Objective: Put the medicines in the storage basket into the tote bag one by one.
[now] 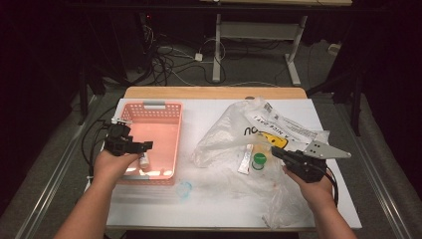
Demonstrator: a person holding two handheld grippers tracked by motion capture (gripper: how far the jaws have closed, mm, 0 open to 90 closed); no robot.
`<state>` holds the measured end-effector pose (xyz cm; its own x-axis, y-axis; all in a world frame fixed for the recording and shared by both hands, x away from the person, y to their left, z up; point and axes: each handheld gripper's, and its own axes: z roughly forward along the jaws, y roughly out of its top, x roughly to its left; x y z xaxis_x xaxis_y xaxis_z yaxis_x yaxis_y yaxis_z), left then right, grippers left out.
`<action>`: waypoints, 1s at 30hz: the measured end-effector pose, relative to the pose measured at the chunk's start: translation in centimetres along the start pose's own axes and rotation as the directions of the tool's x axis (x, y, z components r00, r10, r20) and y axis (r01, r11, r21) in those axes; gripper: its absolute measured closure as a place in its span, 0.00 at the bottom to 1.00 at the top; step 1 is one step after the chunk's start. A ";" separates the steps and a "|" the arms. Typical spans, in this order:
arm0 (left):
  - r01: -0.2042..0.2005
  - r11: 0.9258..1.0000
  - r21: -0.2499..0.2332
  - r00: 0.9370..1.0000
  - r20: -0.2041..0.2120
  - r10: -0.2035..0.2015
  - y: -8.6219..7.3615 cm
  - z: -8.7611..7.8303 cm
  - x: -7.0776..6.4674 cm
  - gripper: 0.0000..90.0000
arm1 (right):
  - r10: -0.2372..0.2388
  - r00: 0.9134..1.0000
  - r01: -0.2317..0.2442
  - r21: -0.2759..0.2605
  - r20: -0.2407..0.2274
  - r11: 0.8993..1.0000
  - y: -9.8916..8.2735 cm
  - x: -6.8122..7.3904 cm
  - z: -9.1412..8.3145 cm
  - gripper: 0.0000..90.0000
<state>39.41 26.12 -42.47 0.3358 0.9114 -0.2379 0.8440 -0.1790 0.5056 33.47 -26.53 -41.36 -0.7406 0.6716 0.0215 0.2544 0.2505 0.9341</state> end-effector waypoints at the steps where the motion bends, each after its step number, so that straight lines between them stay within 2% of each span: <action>1: 0.007 1.000 0.019 1.000 -0.003 -0.007 0.1 0.2 0.0 0.17 | -0.003 1.000 0.003 0.001 -0.001 1.000 0.0 0.0 0.0 1.00; 4: 0.026 0.997 0.075 1.000 -0.014 -0.025 0.4 0.7 0.3 0.18 | -0.001 1.000 0.001 0.000 0.000 1.000 0.0 0.0 0.0 1.00; 6: 0.032 0.992 0.124 0.999 -0.032 -0.028 0.6 1.1 0.4 0.18 | -0.002 1.000 0.002 0.000 0.001 1.000 0.0 0.0 0.0 1.00; 7: 0.048 0.989 0.139 0.999 -0.031 -0.044 0.6 1.3 0.6 0.18 | -0.002 1.000 0.002 0.000 0.001 1.000 0.0 0.0 0.0 1.00; 11: 0.090 0.971 0.219 0.996 -0.015 -0.089 0.8 2.0 1.3 0.19 | -0.005 1.000 0.005 -0.003 0.000 1.000 0.1 0.1 -0.1 1.00; 14: 0.103 0.958 0.269 0.994 -0.010 -0.104 0.9 2.5 1.5 0.22 | -0.006 1.000 0.006 0.000 0.001 1.000 0.0 0.0 -0.1 1.00; 18: 0.082 0.942 0.324 0.996 -0.006 -0.085 1.1 3.1 1.2 0.28 | -0.004 1.000 0.004 0.001 0.000 1.000 0.0 0.0 0.0 1.00; 21: 0.065 0.935 0.350 0.998 -0.005 -0.067 1.1 3.5 1.0 0.35 | -0.004 1.000 0.004 0.002 0.000 1.000 0.0 0.0 0.0 1.00; 24: 0.049 0.926 0.376 0.999 -0.012 -0.048 1.1 3.7 0.7 0.41 | -0.005 1.000 0.005 0.003 -0.001 1.000 0.0 0.1 0.0 1.00; 27: 0.037 0.913 0.407 0.999 -0.027 -0.029 1.1 4.2 0.4 0.45 | -0.007 1.000 0.007 0.002 0.000 1.000 0.0 0.1 0.1 1.00; 30: 0.023 0.909 0.417 1.000 -0.028 -0.012 1.2 4.4 0.2 0.50 | -0.005 1.000 0.005 0.004 0.001 1.000 -0.1 0.1 0.1 1.00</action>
<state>42.33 24.45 -45.50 0.3137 0.9236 -0.2202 0.9489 -0.2965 0.1081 33.45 -26.38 -41.45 -0.7413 0.6709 0.0167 0.2533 0.2567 0.9327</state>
